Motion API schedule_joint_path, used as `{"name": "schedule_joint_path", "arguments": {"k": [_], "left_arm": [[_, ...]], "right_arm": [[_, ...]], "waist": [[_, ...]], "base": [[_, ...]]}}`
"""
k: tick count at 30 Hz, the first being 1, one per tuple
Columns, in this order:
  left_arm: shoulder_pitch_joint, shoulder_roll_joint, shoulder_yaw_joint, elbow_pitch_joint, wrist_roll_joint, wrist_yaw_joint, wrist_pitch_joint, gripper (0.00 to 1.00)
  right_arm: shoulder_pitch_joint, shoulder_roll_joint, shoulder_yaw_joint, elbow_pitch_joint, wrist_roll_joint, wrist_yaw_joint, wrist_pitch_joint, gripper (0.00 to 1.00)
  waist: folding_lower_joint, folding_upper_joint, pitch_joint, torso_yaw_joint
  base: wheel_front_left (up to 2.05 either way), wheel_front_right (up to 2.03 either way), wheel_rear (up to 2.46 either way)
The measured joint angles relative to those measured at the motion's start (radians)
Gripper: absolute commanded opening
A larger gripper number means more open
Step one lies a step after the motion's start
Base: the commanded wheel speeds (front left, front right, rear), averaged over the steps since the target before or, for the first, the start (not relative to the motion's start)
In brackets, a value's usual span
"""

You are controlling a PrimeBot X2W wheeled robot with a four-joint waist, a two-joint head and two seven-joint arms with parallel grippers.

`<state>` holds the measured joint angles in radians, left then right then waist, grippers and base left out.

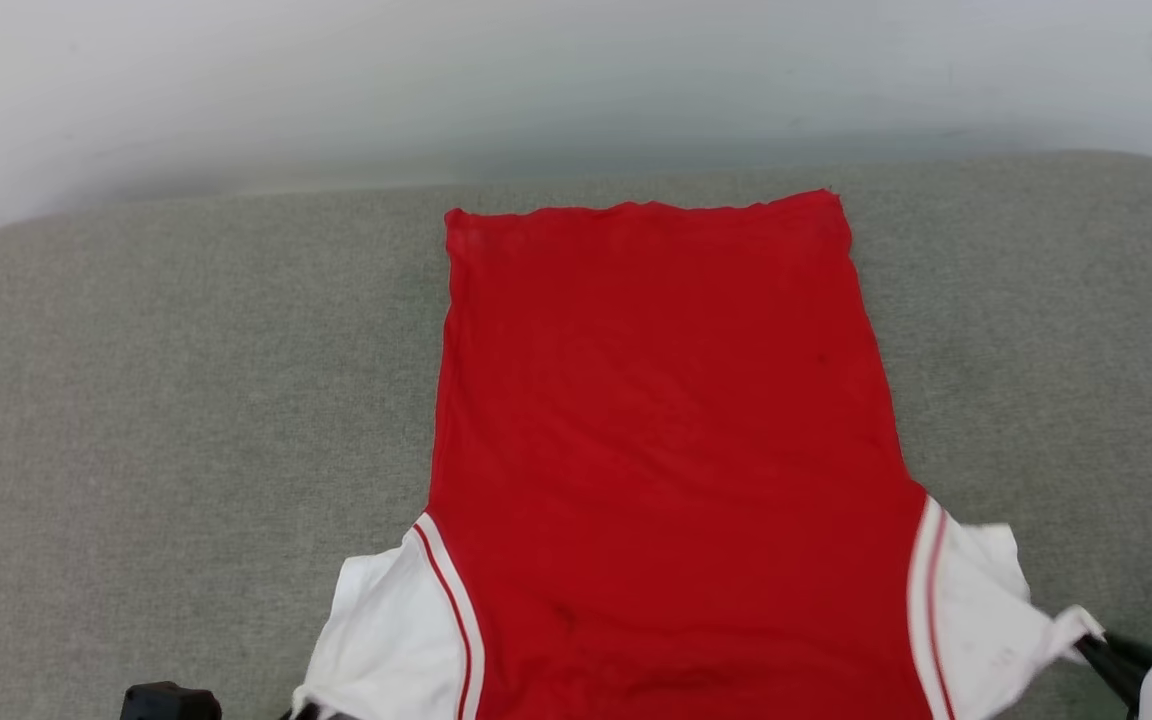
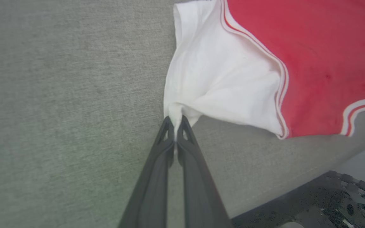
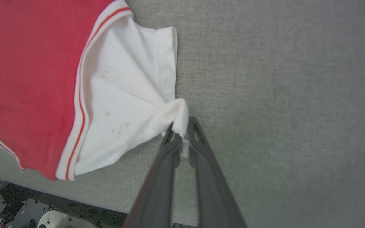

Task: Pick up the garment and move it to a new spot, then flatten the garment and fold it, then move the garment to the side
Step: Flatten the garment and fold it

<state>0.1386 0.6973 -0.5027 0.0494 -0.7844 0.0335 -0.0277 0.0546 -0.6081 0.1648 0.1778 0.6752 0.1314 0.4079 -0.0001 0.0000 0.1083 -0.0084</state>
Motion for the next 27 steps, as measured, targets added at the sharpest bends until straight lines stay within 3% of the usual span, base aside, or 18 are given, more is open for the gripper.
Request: {"name": "schedule_joint_path", "arguments": {"k": [8, 14, 19, 27], "left_arm": [[-0.004, 0.009, 0.000, -0.140, -0.032, -0.012, 0.041, 0.00], [-0.030, 0.040, -0.011, -0.301, -0.020, 0.003, 0.109, 0.00], [-0.082, 0.031, -0.034, -0.391, 0.007, 0.004, 0.135, 0.00], [-0.154, -0.026, -0.082, -0.431, 0.052, -0.014, 0.144, 0.00]], "right_arm": [[-0.144, -0.044, -0.087, -0.144, 0.086, 0.000, 0.156, 1.00], [-0.386, -0.019, -0.191, -0.152, 0.092, -0.001, 0.405, 1.00], [-0.610, -0.004, -0.260, -0.096, -0.023, -0.001, 0.590, 1.00], [-0.871, 0.039, -0.342, 0.034, -0.224, -0.001, 0.657, 1.00]], "waist": [[0.0000, 0.0000, 0.072, 0.033], [0.0003, 0.0000, 0.167, 0.084], [0.0004, 0.0000, 0.259, 0.146], [0.0003, 0.0000, 0.385, 0.273]], "base": [[0.00, 0.00, 0.00], [0.00, 0.00, 0.00], [0.00, 0.00, 0.00], [0.00, 0.00, 0.00]]}}
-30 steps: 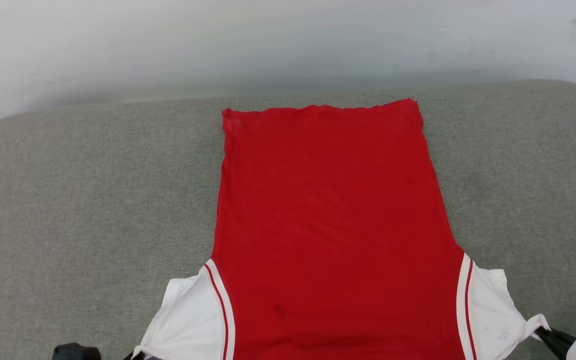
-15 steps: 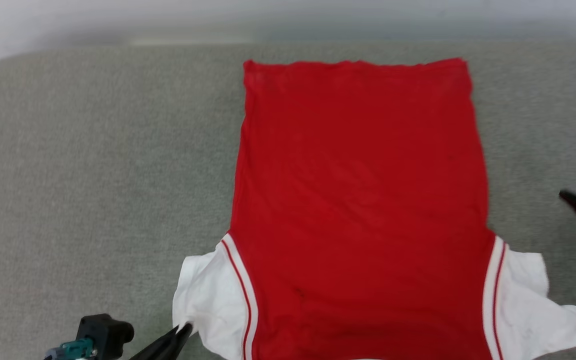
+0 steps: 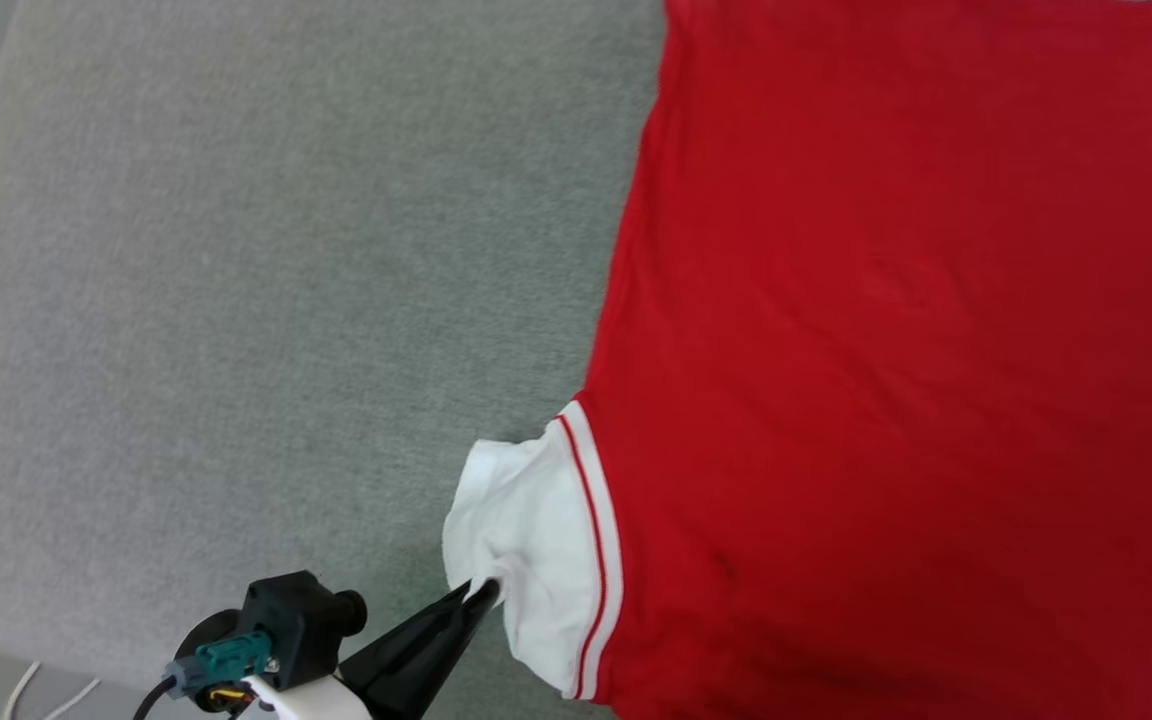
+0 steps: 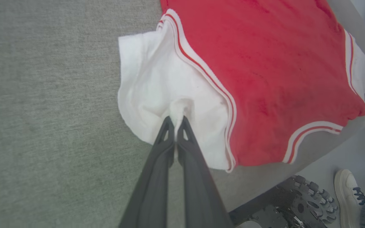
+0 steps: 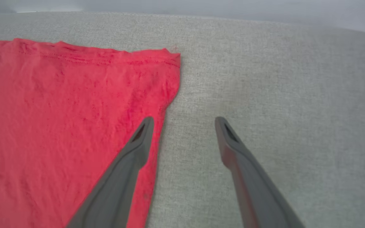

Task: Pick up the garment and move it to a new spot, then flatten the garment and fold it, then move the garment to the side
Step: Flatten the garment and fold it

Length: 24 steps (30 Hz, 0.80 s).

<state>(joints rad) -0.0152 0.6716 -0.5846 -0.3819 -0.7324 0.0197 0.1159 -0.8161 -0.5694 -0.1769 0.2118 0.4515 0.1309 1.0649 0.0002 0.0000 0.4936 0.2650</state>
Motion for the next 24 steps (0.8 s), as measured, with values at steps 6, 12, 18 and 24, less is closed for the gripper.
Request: {"name": "schedule_joint_path", "arguments": {"k": [6, 12, 18, 24], "left_arm": [[-0.027, -0.025, -0.014, 0.002, 0.009, -0.008, -0.006, 0.00], [-0.051, -0.044, -0.026, 0.011, 0.019, -0.019, -0.021, 0.00], [-0.068, -0.064, -0.029, 0.028, 0.023, -0.020, -0.031, 0.00], [-0.078, -0.079, -0.034, 0.049, 0.022, -0.021, -0.036, 0.00]], "right_arm": [[-0.124, 0.028, -0.045, 0.080, -0.095, 0.000, 0.020, 1.00], [-0.182, 0.054, -0.065, 0.112, -0.176, 0.000, 0.049, 1.00], [-0.189, 0.069, -0.075, 0.125, -0.211, 0.000, 0.069, 1.00], [-0.153, 0.065, -0.091, 0.127, -0.211, 0.000, 0.095, 0.00]], "waist": [[0.0000, 0.0000, 0.071, 0.075], [0.0000, 0.0000, 0.125, 0.122], [-0.0001, 0.0000, 0.152, 0.149], [-0.0001, 0.0000, 0.138, 0.157]], "base": [[0.00, 0.00, 0.00], [0.00, 0.00, 0.00], [0.00, 0.00, 0.00], [0.00, 0.00, 0.00]]}}
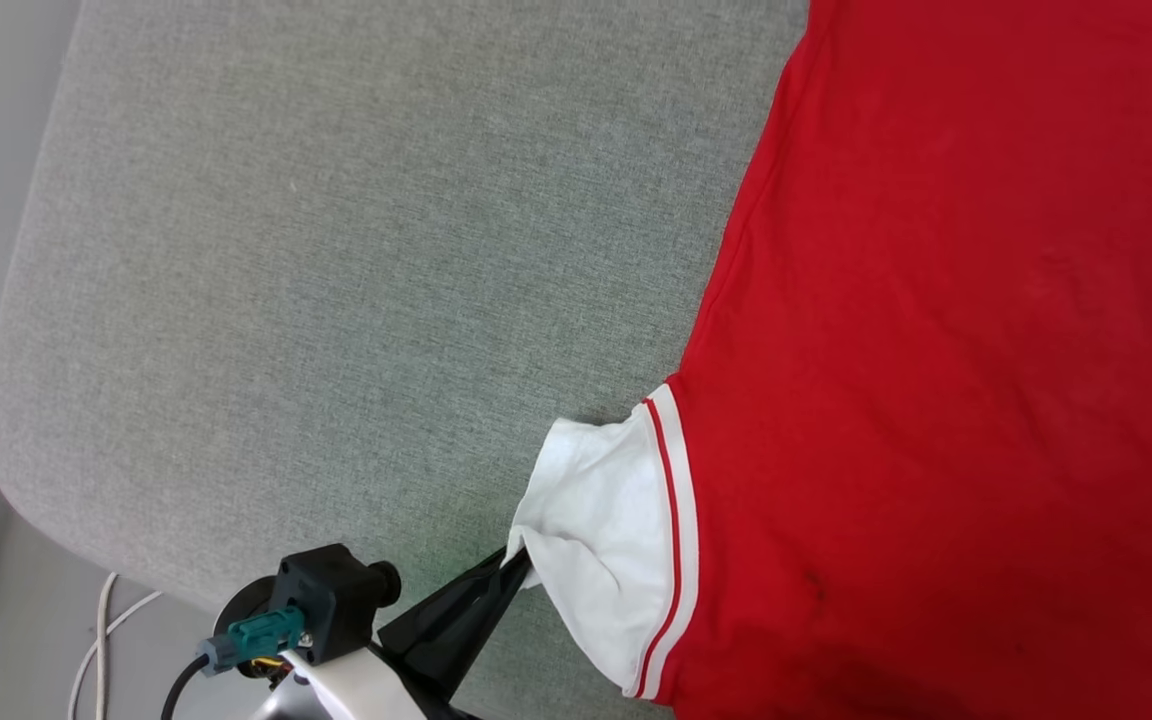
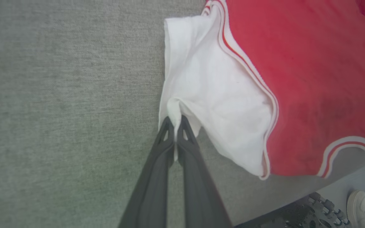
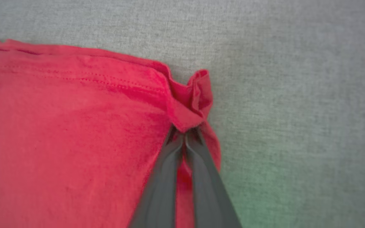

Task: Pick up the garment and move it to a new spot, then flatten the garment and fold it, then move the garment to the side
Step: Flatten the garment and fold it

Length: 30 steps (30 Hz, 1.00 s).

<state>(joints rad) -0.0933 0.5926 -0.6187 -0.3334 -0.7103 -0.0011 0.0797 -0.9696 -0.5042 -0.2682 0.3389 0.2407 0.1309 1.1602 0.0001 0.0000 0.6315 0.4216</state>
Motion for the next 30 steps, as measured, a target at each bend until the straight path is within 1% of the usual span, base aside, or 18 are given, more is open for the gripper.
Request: {"name": "schedule_joint_path", "arguments": {"k": [5, 7, 9, 11, 15, 17, 18, 22, 26, 30], "left_arm": [[0.000, 0.001, 0.001, 0.017, -0.001, 0.003, -0.004, 0.00], [0.000, 0.007, 0.002, 0.025, 0.005, 0.011, -0.004, 0.00], [0.001, 0.020, 0.005, 0.034, 0.021, 0.021, -0.003, 0.00], [0.007, 0.018, 0.008, 0.037, 0.017, 0.030, -0.005, 0.00], [0.032, 0.020, 0.010, 0.049, 0.008, 0.047, -0.004, 0.00], [0.050, 0.027, 0.011, 0.056, 0.002, 0.056, -0.004, 0.00], [0.066, 0.036, 0.016, 0.066, -0.005, 0.065, -0.001, 0.00], [0.081, 0.044, 0.030, 0.076, -0.018, 0.078, -0.004, 0.00], [0.111, 0.051, 0.047, 0.085, -0.034, 0.096, -0.017, 0.00], [0.140, 0.052, 0.063, 0.085, -0.051, 0.113, -0.033, 0.00]], "right_arm": [[0.054, 0.008, 0.004, 0.012, 0.012, 0.000, -0.016, 0.00], [0.091, 0.013, 0.008, 0.017, 0.020, 0.000, -0.023, 0.00], [0.134, 0.020, 0.000, 0.025, 0.024, 0.001, -0.031, 0.00], [0.178, 0.029, -0.014, 0.041, 0.033, 0.001, -0.039, 0.00], [0.304, 0.034, 0.004, 0.037, 0.073, 0.001, -0.053, 0.00], [0.360, 0.048, 0.015, 0.029, 0.097, 0.000, -0.066, 0.00], [0.457, 0.058, 0.048, -0.001, 0.139, 0.000, -0.069, 0.00], [0.583, 0.063, 0.077, -0.062, 0.200, 0.000, -0.068, 0.00], [0.703, 0.066, 0.080, -0.145, 0.248, 0.000, -0.077, 0.00], [0.820, 0.086, 0.067, -0.240, 0.291, 0.000, -0.079, 0.00]], "waist": [[0.0000, 0.0000, -0.040, -0.018], [0.0000, 0.0000, -0.065, -0.029], [0.0000, 0.0000, -0.093, -0.043], [-0.0001, 0.0000, -0.125, -0.059], [-0.0001, 0.0000, -0.196, -0.096], [-0.0001, 0.0000, -0.232, -0.118], [-0.0002, 0.0000, -0.287, -0.154], [-0.0002, 0.0000, -0.361, -0.203], [-0.0002, 0.0000, -0.428, -0.252], [-0.0003, 0.0000, -0.473, -0.307]], "base": [[0.00, 0.00, 0.00], [0.00, 0.00, 0.00], [0.00, 0.00, 0.00], [0.00, 0.00, 0.00], [0.00, 0.00, 0.00], [0.00, 0.00, 0.00], [0.00, 0.00, 0.00], [0.00, 0.00, 0.00], [0.00, 0.00, 0.00], [0.00, 0.00, 0.00]]}}
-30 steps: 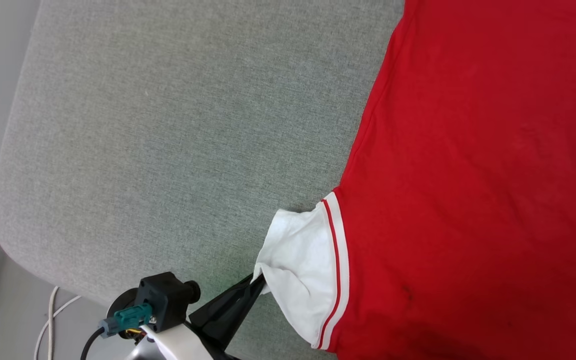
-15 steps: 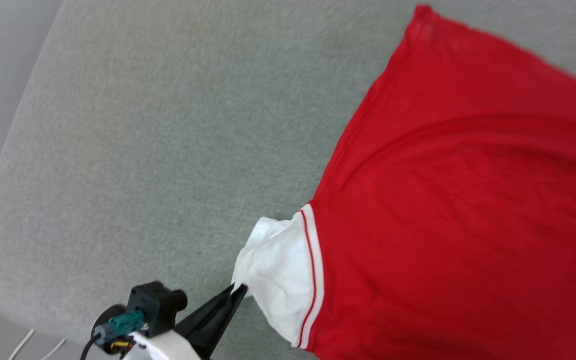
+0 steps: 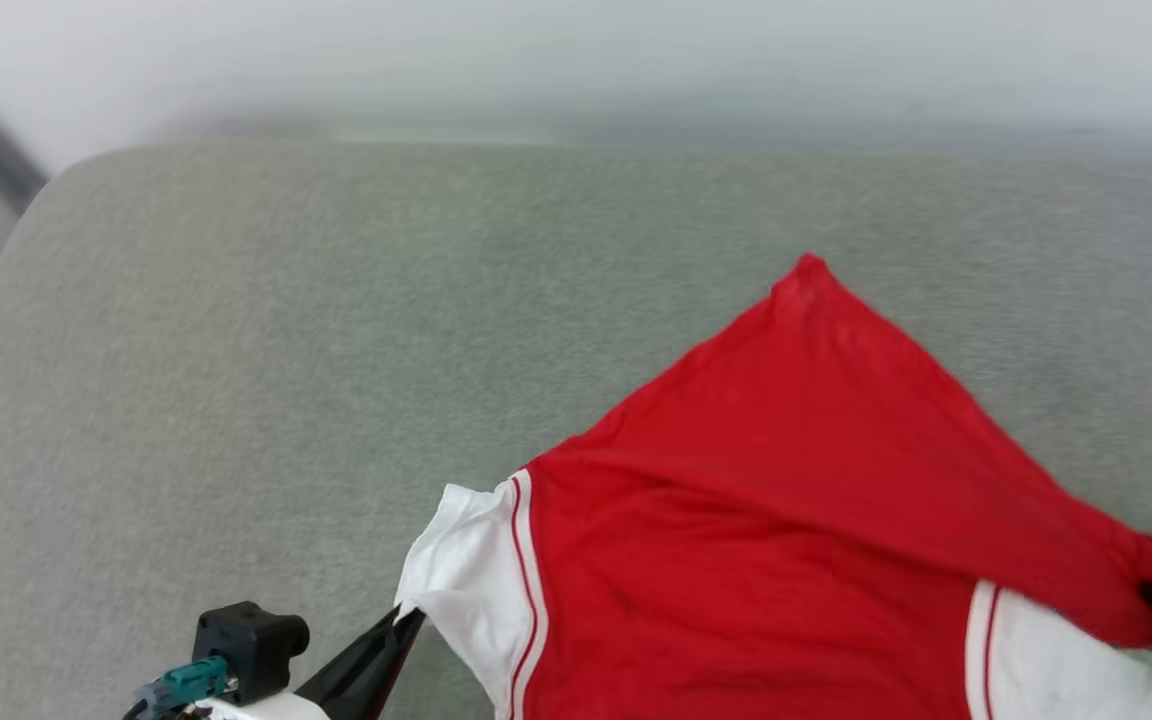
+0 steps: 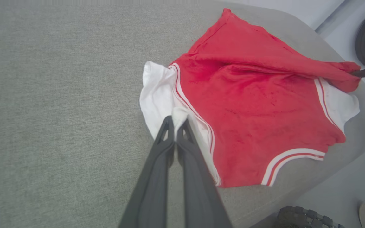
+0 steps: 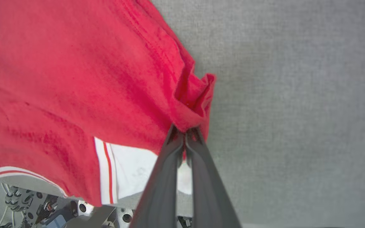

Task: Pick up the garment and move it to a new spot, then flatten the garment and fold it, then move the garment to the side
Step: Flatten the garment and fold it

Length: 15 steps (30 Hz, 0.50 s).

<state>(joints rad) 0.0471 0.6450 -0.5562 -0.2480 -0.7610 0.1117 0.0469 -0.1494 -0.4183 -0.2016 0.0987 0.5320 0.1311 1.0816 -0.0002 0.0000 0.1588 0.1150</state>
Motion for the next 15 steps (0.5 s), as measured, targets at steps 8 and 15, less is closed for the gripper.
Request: {"name": "schedule_joint_path", "arguments": {"k": [8, 15], "left_arm": [[0.021, -0.027, 0.038, 0.005, -0.035, 0.023, -0.053, 0.00], [0.025, -0.030, 0.044, 0.008, -0.042, 0.027, -0.061, 0.00]], "right_arm": [[0.217, 0.093, -0.060, -0.120, 0.028, 0.000, -0.036, 0.00], [0.328, 0.152, -0.048, -0.132, 0.026, 0.000, -0.091, 0.00]], "waist": [[-0.0001, 0.0000, -0.061, -0.071], [-0.0001, 0.0000, -0.076, -0.092]], "base": [[0.00, 0.00, 0.00], [0.00, 0.00, 0.00]]}}
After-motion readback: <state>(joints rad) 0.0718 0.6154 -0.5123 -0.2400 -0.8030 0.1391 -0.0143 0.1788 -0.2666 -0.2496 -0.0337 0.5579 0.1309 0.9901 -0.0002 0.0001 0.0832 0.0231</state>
